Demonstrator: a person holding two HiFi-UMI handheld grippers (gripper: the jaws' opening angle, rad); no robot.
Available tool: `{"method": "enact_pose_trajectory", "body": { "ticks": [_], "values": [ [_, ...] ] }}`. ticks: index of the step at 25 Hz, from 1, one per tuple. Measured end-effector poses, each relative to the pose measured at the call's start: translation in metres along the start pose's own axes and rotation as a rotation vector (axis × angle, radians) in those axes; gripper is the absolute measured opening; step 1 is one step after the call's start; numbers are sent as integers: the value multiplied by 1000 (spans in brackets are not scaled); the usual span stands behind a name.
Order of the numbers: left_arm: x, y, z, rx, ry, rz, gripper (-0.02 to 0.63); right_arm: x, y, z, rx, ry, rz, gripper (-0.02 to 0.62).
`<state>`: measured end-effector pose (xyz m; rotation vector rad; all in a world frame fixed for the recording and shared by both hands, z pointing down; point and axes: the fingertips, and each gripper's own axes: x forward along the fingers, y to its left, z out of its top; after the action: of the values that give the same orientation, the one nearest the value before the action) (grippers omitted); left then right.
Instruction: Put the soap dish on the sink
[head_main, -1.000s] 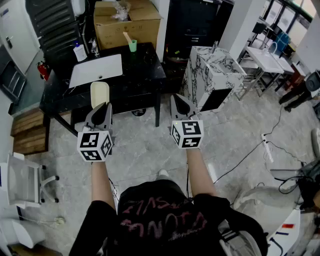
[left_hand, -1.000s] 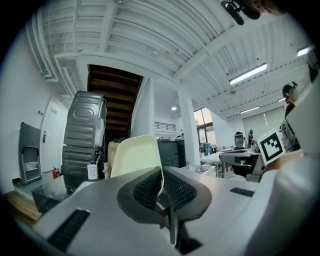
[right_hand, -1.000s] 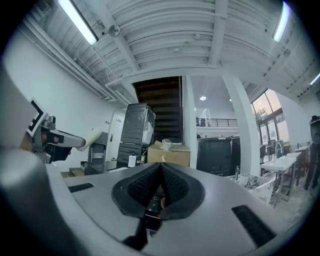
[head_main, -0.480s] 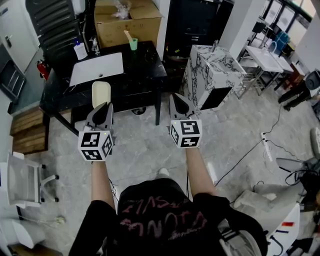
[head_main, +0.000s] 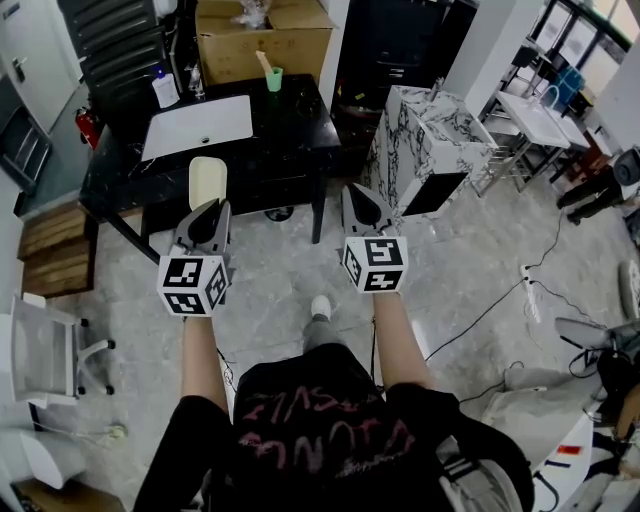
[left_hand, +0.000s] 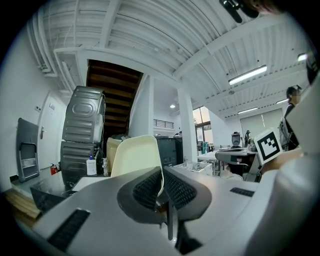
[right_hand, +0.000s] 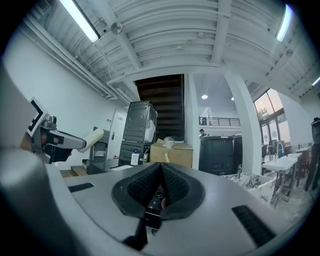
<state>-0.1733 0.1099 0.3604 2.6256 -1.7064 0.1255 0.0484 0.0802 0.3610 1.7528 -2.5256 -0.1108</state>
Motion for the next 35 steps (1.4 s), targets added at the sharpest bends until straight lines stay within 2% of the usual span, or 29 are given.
{"method": "enact_pose_trajectory", "body": {
  "ticks": [7,19,35],
  "values": [
    [21,10,-3,11,8,-3,28,27,-2,-6,10,-6,13,14],
    [90,42,-21,8,57,-12,28,101,-25,-29,31,23,4,14],
    [245,80,-37,-9,127,-18,28,240,-100,-60,44,76,3,14]
  ]
}}
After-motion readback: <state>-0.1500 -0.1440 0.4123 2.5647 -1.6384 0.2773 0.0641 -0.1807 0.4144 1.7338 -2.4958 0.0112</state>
